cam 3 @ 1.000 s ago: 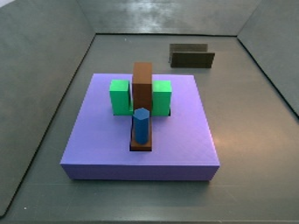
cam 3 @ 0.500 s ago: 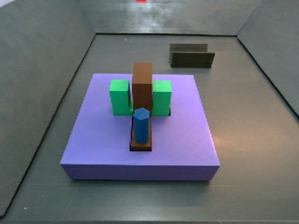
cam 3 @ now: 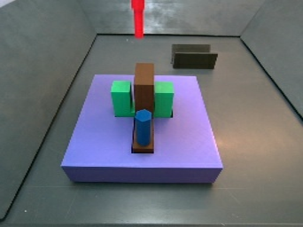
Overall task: Pick up the red object. Move up. Move to above the board. Insert the red object.
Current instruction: Insert the red object.
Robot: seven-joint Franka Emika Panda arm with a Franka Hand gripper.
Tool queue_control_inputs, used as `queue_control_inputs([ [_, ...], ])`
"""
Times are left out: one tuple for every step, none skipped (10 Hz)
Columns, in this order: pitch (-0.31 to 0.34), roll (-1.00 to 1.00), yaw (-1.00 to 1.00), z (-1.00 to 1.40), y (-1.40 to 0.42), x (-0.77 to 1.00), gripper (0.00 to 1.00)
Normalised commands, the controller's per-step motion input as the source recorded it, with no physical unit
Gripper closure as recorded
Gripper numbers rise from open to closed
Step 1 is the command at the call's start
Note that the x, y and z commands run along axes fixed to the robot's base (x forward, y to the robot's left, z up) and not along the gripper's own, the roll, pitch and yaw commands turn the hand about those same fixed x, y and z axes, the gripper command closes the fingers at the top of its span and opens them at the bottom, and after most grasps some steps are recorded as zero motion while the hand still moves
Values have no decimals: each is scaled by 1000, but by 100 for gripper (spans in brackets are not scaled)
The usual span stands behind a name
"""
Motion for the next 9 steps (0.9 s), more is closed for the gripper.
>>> queue_control_inputs([
  [0, 87, -69, -546, -46, 131, 100],
  [0, 109, -60, -463, -14, 111, 100],
  [0, 109, -20, -434, 0, 111, 100],
  [0, 71, -11, -383, 0, 86, 100],
  [0, 4, -40, -397, 0, 131, 100],
  [0, 0, -40, -369, -11, 169, 100],
  [0, 0, -40, -334, 0, 183, 100],
  [0, -9, -31, -314, 0, 174, 100],
  [0, -16, -3, -280, 0, 83, 100],
])
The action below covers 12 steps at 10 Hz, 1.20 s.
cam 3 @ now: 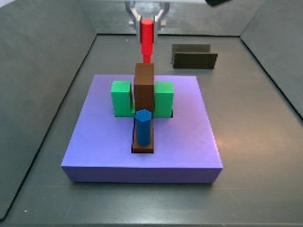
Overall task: Pick up the red object. Move up. Move to above the board. Insert the red object.
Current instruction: Insert the red object.
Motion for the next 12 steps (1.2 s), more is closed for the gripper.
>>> queue_control_inputs([
  [0, -14, -6, -217, 20, 0, 100],
  [-1, -3, -3, -211, 20, 0, 100],
  [-3, 0, 0, -191, 34, 0, 100],
  [0, 0, 0, -180, 37, 0, 100],
  [0, 0, 0, -169, 34, 0, 100],
  [0, -4, 0, -171, 29, 9, 100],
  [0, -20, 0, -143, 6, 43, 100],
  [0, -31, 0, -109, 0, 86, 100],
  [0, -16, 0, -126, 0, 97, 100],
  [0, -4, 0, -143, 0, 114, 100],
  [0, 0, 0, -157, 0, 126, 100],
  [0, 0, 0, -223, 0, 120, 100],
])
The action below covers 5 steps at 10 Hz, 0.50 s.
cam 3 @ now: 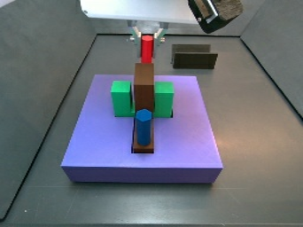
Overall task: Pick up the red object. Move up. Move to above the board. Insert the red object.
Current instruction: Insert the red object.
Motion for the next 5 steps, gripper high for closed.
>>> queue_control_inputs([
  [0, 6, 0, -271, 0, 114, 100],
  [0, 40, 0, -303, 0, 97, 100],
  [-10, 113, 0, -349, 0, 34, 100],
  [-11, 163, 0, -354, 0, 23, 100],
  [-9, 214, 0, -343, 0, 6, 100],
])
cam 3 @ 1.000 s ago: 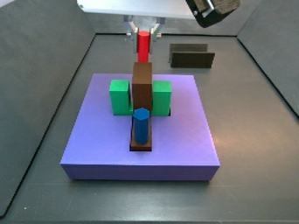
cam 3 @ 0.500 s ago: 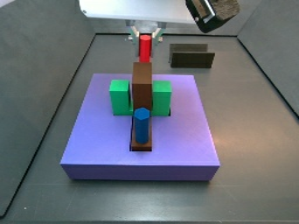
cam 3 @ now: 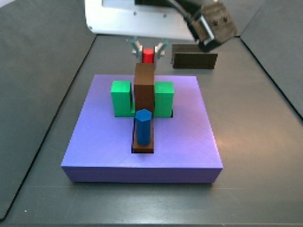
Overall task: Pick up the red object. Move up. Move to above the board. Insert the red object.
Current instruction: Insert the red object.
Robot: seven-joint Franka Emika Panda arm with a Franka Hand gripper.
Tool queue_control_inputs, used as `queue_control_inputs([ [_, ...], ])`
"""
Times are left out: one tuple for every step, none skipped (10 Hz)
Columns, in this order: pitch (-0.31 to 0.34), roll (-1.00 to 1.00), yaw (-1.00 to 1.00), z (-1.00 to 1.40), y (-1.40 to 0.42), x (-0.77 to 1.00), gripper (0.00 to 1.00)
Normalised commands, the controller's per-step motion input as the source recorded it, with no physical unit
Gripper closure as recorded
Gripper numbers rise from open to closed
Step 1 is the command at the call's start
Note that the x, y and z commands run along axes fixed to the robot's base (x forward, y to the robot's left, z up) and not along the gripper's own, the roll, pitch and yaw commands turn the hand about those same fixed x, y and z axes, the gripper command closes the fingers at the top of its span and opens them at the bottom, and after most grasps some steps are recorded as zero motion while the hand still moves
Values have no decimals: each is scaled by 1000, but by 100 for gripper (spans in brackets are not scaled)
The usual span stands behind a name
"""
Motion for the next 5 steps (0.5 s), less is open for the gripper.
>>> queue_control_inputs([
  [-21, 197, 0, -340, 0, 0, 100],
  [-34, 109, 0, -329, 0, 37, 100],
  [-31, 71, 0, -314, 0, 0, 100],
  [0, -10, 0, 0, 0, 0, 100],
  [0, 0, 0, 0, 0, 0, 100],
])
